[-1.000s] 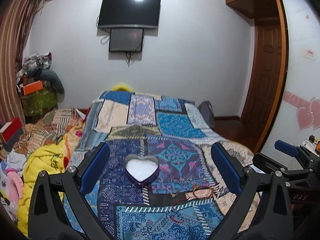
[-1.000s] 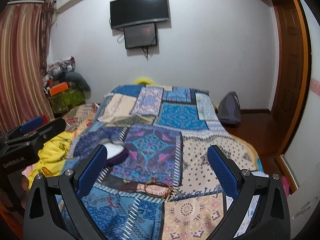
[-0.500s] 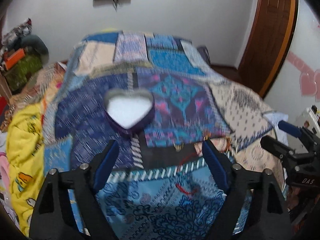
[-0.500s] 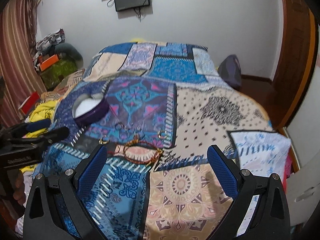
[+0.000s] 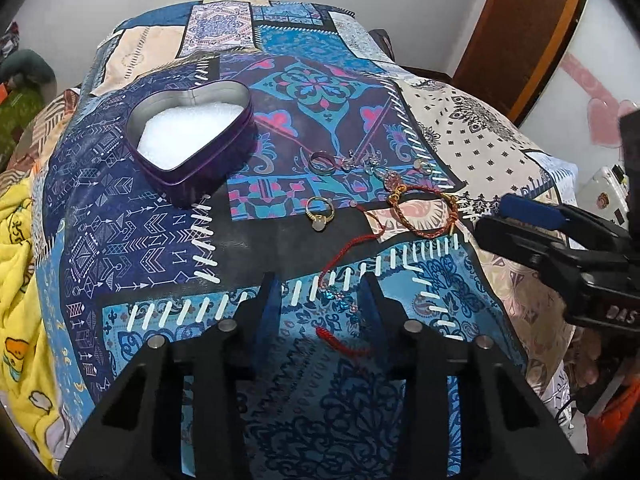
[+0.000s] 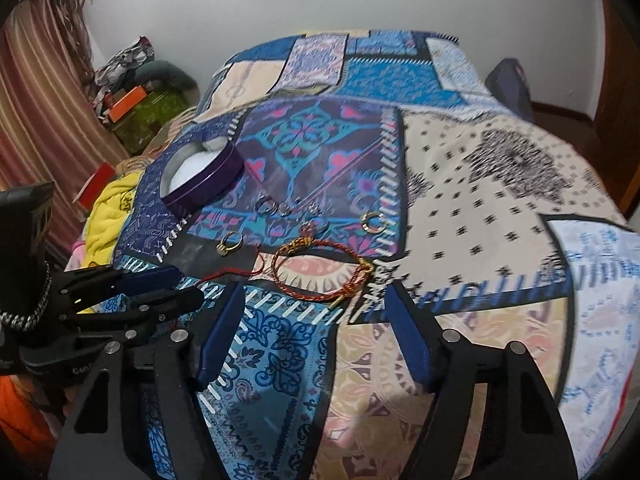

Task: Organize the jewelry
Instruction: 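Lower the right tool toward the red braided bracelet and close on it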

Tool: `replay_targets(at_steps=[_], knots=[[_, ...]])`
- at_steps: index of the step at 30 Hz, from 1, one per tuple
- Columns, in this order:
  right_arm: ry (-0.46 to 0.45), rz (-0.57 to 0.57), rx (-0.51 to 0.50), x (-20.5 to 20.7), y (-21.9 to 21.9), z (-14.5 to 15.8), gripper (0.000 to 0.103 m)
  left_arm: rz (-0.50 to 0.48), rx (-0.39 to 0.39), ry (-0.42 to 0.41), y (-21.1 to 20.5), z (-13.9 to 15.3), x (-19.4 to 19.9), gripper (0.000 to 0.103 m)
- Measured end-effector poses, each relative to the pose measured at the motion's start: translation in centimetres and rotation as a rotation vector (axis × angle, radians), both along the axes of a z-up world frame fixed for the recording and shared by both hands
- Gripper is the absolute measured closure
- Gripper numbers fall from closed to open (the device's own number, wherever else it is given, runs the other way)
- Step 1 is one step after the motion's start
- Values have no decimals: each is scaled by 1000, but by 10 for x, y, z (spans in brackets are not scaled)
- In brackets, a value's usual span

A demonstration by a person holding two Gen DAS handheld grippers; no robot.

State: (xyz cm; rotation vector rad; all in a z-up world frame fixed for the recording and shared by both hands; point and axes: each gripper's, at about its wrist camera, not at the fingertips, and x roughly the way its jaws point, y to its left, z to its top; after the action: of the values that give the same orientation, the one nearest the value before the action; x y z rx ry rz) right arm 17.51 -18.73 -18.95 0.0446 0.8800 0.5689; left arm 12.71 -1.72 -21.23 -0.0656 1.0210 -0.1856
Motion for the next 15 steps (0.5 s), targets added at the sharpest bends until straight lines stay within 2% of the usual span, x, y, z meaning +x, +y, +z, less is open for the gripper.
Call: replay_targets(at_steps=[4, 6, 8, 15], knots=[[35, 21, 21, 7, 4, -7, 35, -10, -43, 18, 1, -2, 0, 65], [36, 27, 19, 10, 7, -8, 35, -11, -41, 19, 0, -3, 0, 67], [32, 36, 9, 13, 13, -8, 35, -6, -35, 19, 1, -4, -1, 75], [23, 50, -37, 21, 27, -11, 35, -14, -49, 25, 3, -5, -1, 86]])
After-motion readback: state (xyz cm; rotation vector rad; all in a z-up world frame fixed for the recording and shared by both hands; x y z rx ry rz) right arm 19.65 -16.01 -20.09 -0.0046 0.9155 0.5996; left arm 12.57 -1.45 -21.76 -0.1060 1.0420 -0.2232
